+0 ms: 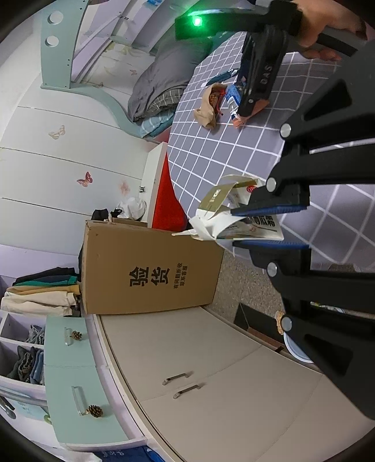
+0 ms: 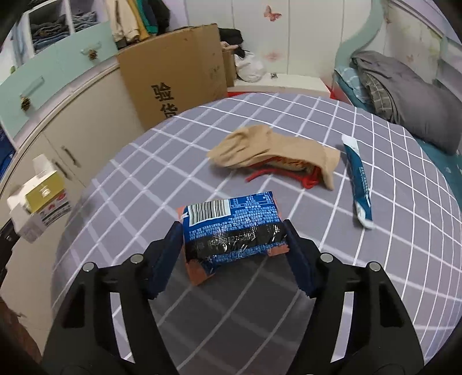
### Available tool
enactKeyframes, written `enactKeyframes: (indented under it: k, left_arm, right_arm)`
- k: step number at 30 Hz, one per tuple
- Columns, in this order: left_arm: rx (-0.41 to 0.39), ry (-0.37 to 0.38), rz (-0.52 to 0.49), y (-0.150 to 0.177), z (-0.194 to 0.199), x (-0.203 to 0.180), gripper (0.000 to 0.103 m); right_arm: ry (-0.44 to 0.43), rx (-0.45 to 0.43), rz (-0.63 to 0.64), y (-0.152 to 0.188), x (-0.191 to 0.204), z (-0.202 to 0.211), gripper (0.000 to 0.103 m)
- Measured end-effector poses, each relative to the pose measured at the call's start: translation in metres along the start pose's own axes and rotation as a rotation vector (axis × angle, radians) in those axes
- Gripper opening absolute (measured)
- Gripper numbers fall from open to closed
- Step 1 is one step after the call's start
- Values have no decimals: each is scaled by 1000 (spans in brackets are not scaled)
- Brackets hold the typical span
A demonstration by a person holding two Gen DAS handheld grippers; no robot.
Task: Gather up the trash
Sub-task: 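Carry the carton and snack pack to the wastebasket and open both grippers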
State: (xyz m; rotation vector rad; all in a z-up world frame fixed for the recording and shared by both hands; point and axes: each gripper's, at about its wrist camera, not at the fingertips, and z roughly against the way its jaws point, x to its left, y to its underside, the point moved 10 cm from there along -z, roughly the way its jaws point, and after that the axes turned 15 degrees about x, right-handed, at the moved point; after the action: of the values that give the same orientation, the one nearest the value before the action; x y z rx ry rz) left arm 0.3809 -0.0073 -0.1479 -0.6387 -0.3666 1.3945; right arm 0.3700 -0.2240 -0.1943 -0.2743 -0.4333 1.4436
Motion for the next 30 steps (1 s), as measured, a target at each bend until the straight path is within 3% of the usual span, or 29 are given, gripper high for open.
enactKeyframes:
  k: [6, 16, 19, 22, 27, 30]
  left_arm:
    - [-4, -4, 64, 9, 11, 35, 14]
    - [1, -68, 214, 32, 25, 138, 15]
    - [3, -124, 265, 43, 27, 176, 15]
    - [7, -226, 329, 54, 30, 218, 15]
    - [40, -308, 429, 75, 30, 278, 15]
    - [58, -325, 468, 85, 27, 303, 15]
  right_arm:
    - [-74, -46, 104, 7, 75, 23, 68]
    - [-207, -58, 321, 23, 229, 26, 68]
    - [-234, -49, 366, 24, 269, 17, 68]
    - [-262, -40, 395, 25, 304, 6, 68]
    - [-339, -4, 413, 26, 357, -23, 69]
    - [-361, 37, 393, 23, 374, -47, 79]
